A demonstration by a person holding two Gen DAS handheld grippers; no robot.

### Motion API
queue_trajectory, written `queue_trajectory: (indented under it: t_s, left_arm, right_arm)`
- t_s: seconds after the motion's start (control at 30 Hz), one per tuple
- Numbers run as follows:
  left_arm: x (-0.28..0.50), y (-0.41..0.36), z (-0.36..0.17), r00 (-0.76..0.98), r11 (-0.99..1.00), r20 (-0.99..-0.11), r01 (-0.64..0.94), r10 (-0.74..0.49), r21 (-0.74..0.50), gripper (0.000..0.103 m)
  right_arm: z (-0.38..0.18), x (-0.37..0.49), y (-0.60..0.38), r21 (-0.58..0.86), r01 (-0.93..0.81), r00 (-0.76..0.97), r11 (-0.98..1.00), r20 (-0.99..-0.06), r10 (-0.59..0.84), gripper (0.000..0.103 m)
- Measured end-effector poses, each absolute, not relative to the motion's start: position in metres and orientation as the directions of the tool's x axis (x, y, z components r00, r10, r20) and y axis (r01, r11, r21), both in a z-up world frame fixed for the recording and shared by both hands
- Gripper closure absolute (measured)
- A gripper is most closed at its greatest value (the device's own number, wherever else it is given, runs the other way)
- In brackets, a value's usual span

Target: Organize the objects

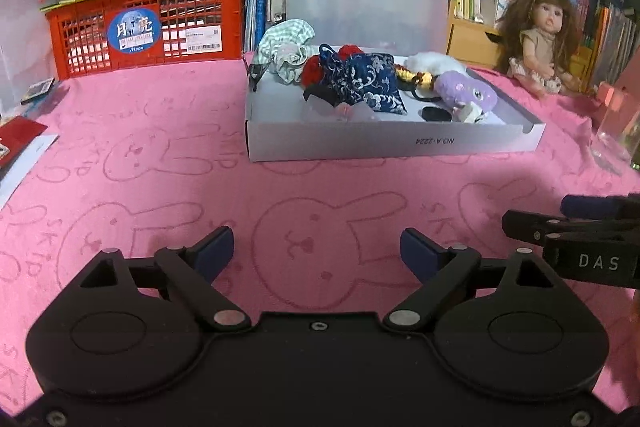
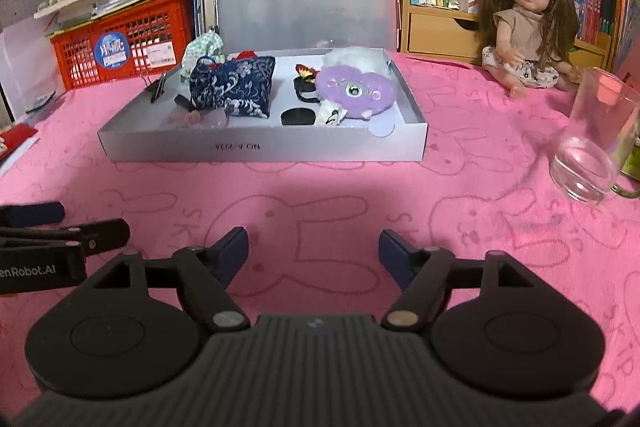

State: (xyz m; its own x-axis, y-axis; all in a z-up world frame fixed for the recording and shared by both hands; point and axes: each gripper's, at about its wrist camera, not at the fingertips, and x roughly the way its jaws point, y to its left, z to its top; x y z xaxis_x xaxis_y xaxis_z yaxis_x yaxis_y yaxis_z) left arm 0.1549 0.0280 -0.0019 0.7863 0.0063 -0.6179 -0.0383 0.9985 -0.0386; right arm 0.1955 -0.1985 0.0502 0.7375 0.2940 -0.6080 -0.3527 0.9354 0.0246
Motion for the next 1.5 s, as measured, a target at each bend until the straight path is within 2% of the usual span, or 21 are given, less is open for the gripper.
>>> queue_trajectory:
  t_s: [0.23,0.33,0.5,0.8,1.5]
  left_arm:
    - [0.1562,0.0229,-0.0048,0.788,0.999,-0.616,-0.037,0.018,-0.018,0.007]
    - [0.1575,0.0247,-0.0054,0.784,0.999,-0.62,-0.029,0.002,-0.033,0.0]
    - [0.1563,0.0235,-0.0068,0.785,0.999,-0.62,-0.036,0.013,-0.026,0.0]
    - [0.1547,0.0245,-0.0071,0.787,0.999,-0.616,-0.041,0.015,-0.029,0.0]
    - [0.1546,0.0248,-0.0068,0.787,0.999,-0.616,-0.042,0.015,-0.028,0.0]
  right_arm:
    - [0.0463,0.1902,-0.1892,-0.027,-0.345,0.759,0.938,-0.597,0.261,0.014]
    - [0.0456,0.1917,-0.1908,-0.021,-0.332,0.758,0.943,-0.602,0.253,0.011]
    - [0.0435,0.1903,-0.1917,-0.018,-0.324,0.758,0.946,-0.604,0.248,0.005]
    - [0.0419,0.1908,-0.1931,-0.013,-0.31,0.758,0.951,-0.607,0.239,0.001]
    - [0.0418,0.1913,-0.1936,-0.011,-0.309,0.757,0.951,-0.609,0.238,0.0]
